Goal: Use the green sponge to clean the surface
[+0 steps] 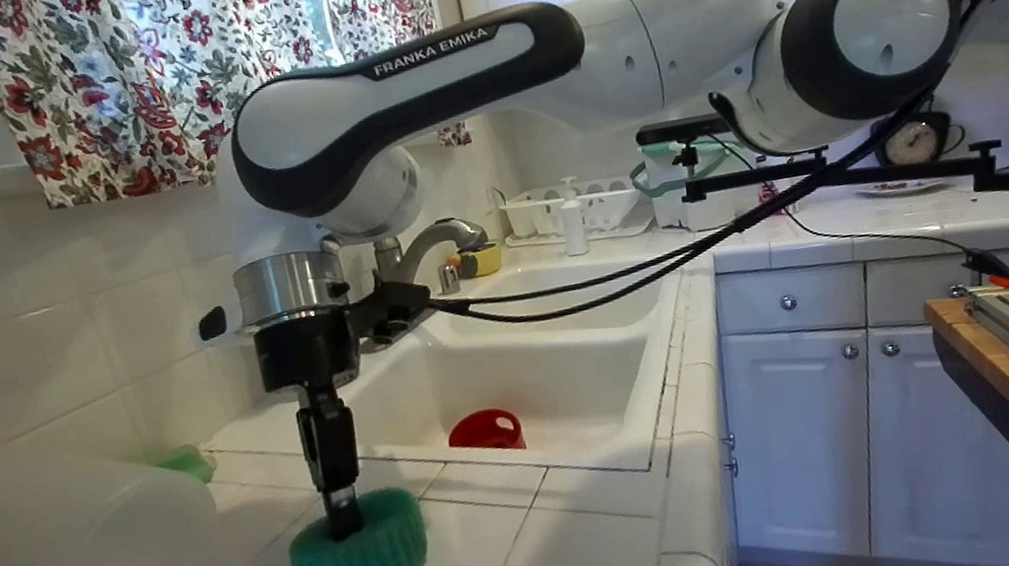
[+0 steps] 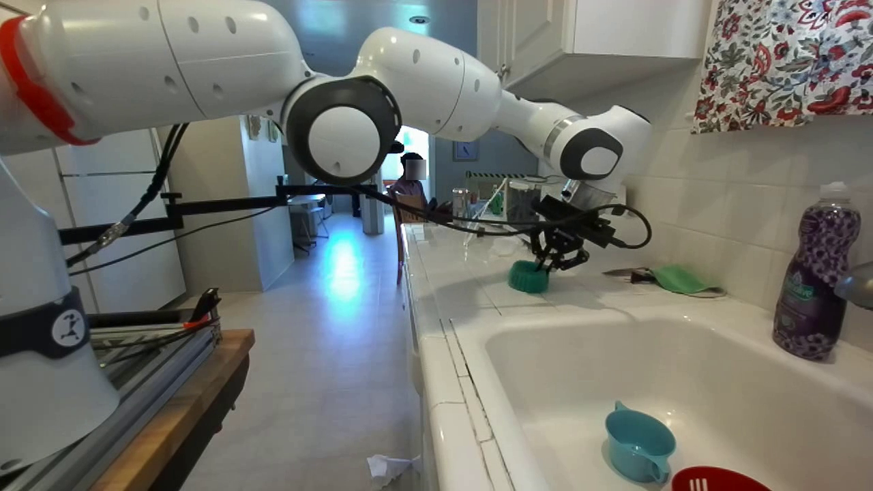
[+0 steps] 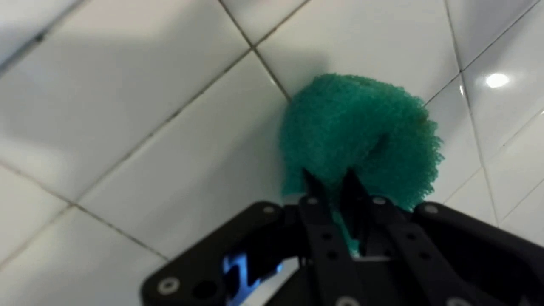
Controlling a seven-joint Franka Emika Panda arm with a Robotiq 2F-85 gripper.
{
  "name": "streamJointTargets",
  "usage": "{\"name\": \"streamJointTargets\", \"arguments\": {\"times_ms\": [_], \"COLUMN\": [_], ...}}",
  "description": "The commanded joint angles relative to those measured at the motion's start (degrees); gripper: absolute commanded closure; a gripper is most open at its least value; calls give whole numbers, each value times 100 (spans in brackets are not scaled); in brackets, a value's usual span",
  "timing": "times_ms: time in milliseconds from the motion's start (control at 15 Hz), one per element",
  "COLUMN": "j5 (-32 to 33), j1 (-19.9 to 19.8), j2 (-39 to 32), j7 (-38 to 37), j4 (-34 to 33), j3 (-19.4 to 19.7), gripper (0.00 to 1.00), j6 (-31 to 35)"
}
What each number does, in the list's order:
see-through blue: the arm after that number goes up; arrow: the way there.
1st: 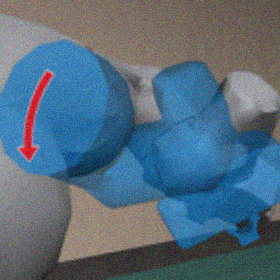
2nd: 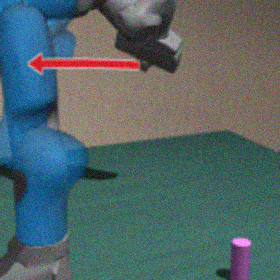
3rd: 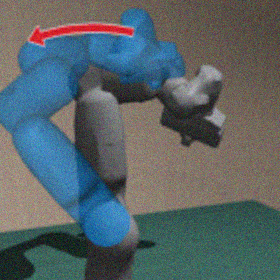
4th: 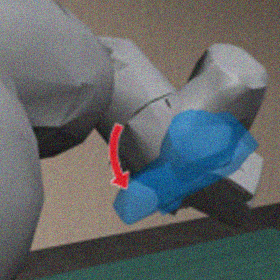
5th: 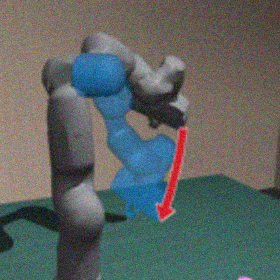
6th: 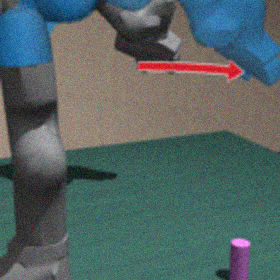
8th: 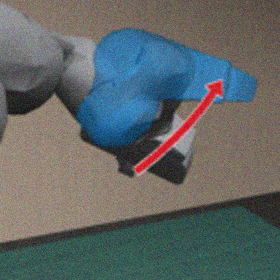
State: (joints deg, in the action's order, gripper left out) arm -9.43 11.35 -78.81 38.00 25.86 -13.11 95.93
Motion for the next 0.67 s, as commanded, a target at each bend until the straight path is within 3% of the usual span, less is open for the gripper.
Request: {"name": "streamJointTargets", "arguments": {"times_ms": [0, 400, 600], "j5": [118, 380, 504], "j1": [284, 933, 1041], "j2": [-52, 55, 66], "j7": [-29, 362, 511], "j4": [64, 175, 142], "j3": [3, 27, 60], "gripper": [96, 96, 96], "j6": [134, -294, -393]}}
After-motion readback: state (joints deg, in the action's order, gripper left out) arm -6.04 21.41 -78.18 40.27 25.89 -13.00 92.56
